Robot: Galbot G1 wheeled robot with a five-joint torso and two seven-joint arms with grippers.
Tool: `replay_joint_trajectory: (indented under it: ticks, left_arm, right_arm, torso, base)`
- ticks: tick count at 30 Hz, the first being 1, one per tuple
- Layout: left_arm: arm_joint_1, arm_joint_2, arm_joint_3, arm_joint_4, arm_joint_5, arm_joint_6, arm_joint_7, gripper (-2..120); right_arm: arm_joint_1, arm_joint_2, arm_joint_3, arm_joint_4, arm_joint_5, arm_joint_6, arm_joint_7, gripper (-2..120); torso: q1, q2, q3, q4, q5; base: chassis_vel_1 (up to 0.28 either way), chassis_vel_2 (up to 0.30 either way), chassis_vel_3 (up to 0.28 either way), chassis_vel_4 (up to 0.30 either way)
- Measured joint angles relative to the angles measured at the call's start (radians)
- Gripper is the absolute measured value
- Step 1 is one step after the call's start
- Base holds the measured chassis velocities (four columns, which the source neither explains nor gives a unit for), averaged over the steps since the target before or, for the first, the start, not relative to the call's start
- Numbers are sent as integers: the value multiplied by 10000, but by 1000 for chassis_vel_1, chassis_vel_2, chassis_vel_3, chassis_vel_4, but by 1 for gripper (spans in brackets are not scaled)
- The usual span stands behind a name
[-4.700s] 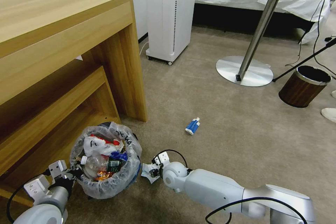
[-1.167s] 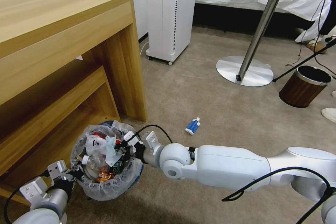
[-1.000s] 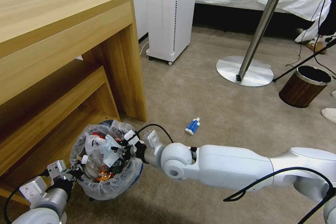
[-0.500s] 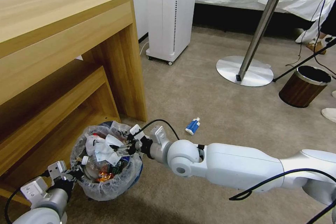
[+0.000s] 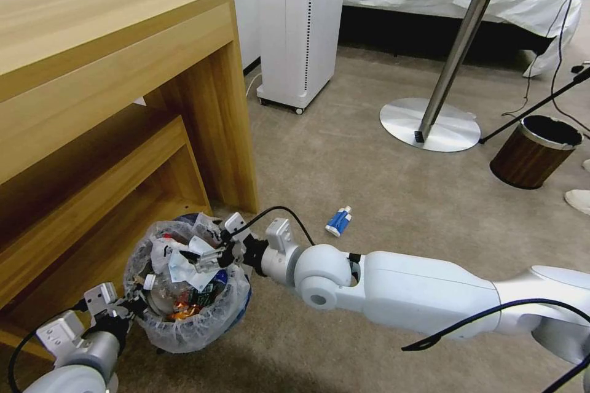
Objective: Pick up the trash bin and place the garbage on the floor into it.
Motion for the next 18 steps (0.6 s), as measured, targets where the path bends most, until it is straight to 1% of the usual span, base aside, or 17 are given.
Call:
replay_joint_trajectory:
  ticks: [1,2,5,6,8,9,10,12,13,14,15,16,18]
  left_arm:
    - [33,4,-10,-19,0,0,0,1]
    - [33,4,-10,-19,0,0,0,1]
    - [144,-9,-36,-136,22,5,0,1]
    - [144,-9,-36,-136,22,5,0,1]
    - [206,-5,-40,-208,41,18,0,1]
    - [227,18,-39,-241,44,36,0,1]
    - [227,18,-39,-241,44,36,0,1]
    - [245,108,-21,-272,45,54,0,1]
    - [245,108,-21,-272,45,54,0,1]
    - [253,146,-8,-274,45,60,0,1]
    - [258,160,0,-280,45,62,1,1]
    - [262,165,4,-284,44,63,3,1]
    - [262,165,4,-284,44,63,3,1]
  right_arm:
    - [-95,-170,333,173,-47,86,-70,100]
    - [-95,-170,333,173,-47,86,-70,100]
    - [-505,-774,1492,760,-97,193,-175,100]
    - [-505,-774,1492,760,-97,193,-175,100]
    - [-886,-1240,2350,1093,-175,257,-228,100]
    - [-1262,-1552,3047,1279,-234,297,-226,100]
    - [-1262,-1552,3047,1279,-234,297,-226,100]
    - [-2301,-2111,4497,1586,-322,300,-182,100]
    - [-2301,-2111,4497,1586,-322,300,-182,100]
    - [-2794,-2321,5244,1706,-376,268,-94,100]
    - [-3104,-2442,5697,1783,-416,245,-50,100]
    - [-3239,-2496,5877,1817,-438,238,-32,100]
    - [-3239,-2496,5877,1817,-438,238,-32,100]
  torso:
    - [0,0,0,-2,-1]
    - [0,0,0,-2,-1]
    - [0,0,0,1,0]
    - [0,0,0,1,0]
    - [0,0,0,0,2]
    - [0,0,-1,1,-1]
    - [0,0,-1,1,-1]
    - [0,0,0,-1,4]
    - [0,0,0,-1,4]
    - [0,1,-1,-5,3]
    - [0,0,-2,-3,3]
    - [0,1,-1,-2,1]
    - [0,1,-1,-2,1]
  base:
    - [0,0,0,0]
    - [0,0,0,0]
    - [0,0,0,0]
    - [0,0,0,0]
    - [0,0,0,0]
    - [0,0,0,0]
    - [0,0,0,0]
    - [0,0,0,0]
    - [0,0,0,0]
    - [0,0,0,0]
    - [0,0,0,0]
    - [0,0,0,0]
    - [0,0,0,0]
